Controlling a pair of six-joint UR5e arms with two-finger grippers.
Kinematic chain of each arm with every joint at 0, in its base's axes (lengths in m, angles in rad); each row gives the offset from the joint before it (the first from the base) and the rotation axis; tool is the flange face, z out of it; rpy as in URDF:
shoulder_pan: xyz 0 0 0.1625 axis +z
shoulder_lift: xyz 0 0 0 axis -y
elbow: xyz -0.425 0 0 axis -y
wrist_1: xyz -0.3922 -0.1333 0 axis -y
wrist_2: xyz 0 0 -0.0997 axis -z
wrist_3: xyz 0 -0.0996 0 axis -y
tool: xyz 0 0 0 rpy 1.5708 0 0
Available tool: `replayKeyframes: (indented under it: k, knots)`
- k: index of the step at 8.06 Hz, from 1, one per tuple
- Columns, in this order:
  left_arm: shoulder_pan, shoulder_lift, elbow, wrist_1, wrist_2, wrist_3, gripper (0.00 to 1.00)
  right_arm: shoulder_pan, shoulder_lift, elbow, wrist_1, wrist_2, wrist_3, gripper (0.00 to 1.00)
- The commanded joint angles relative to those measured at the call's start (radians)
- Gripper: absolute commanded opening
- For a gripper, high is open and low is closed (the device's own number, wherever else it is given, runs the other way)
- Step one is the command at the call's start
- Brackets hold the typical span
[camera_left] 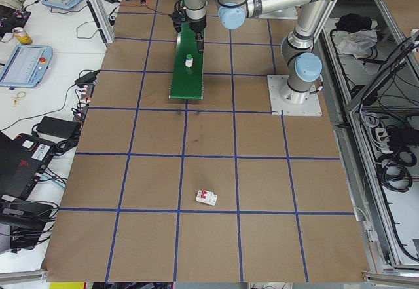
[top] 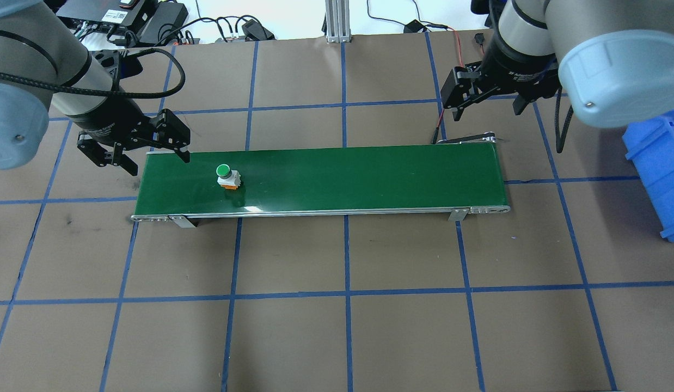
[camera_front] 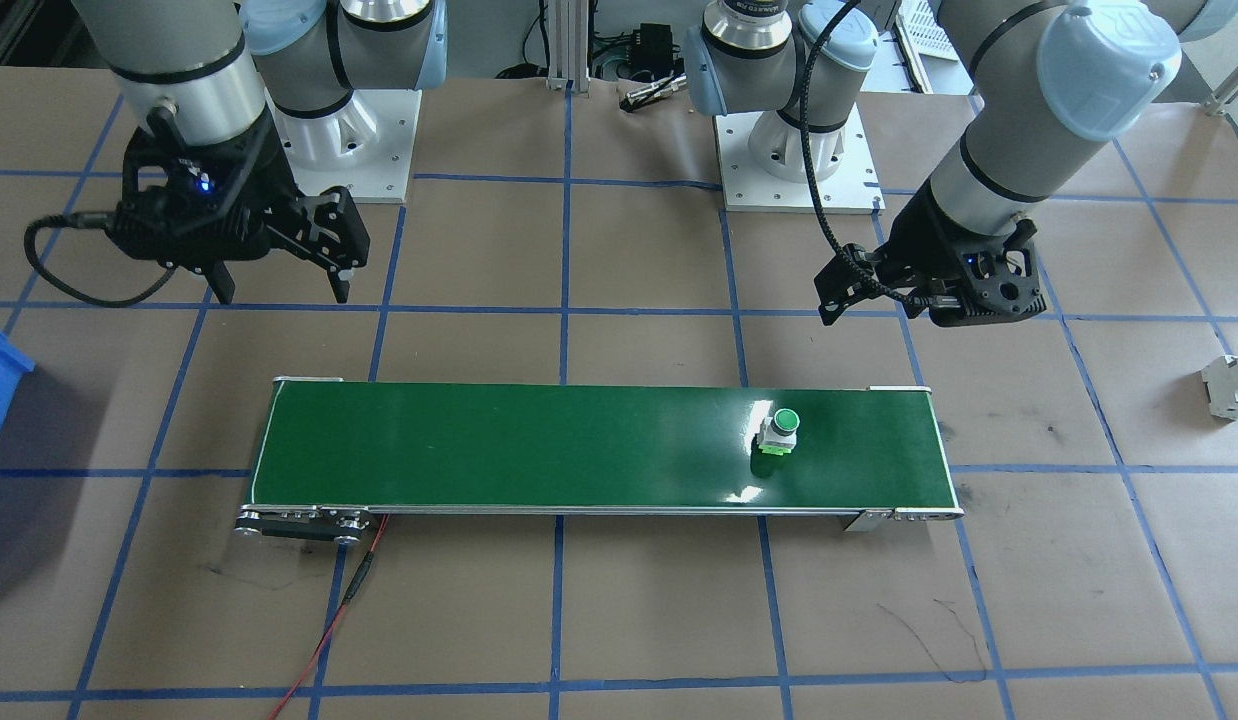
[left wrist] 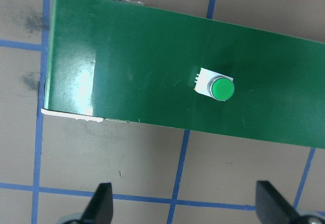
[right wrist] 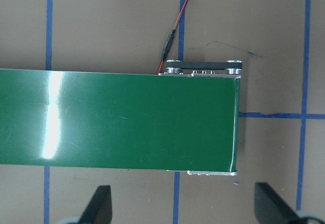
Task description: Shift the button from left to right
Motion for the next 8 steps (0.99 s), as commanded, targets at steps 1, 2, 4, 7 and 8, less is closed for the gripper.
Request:
replayKeyframes:
  k: [1,2,4,7,8]
  knots:
    - [-0.004,0.021,0.0,0.015,0.009,-0.044,1.0,0.001,0.138,0.025,-0.142,0.107,0.018,1.0]
    - [-0.004,0.022,0.004,0.015,0.051,-0.009,1.0,0.001,0.16,0.049,-0.145,0.19,0.053,1.0]
    - [-0.004,0.021,0.005,0.011,0.116,0.032,1.0,0.003,0.166,0.097,-0.191,0.235,0.127,1.0]
    - [-0.001,0.007,0.004,0.003,0.122,0.03,1.0,0.006,0.186,0.098,-0.242,0.238,0.133,1.0]
    - [-0.001,0.015,0.005,-0.005,0.122,0.03,1.0,0.015,0.198,0.098,-0.263,0.281,0.133,1.0]
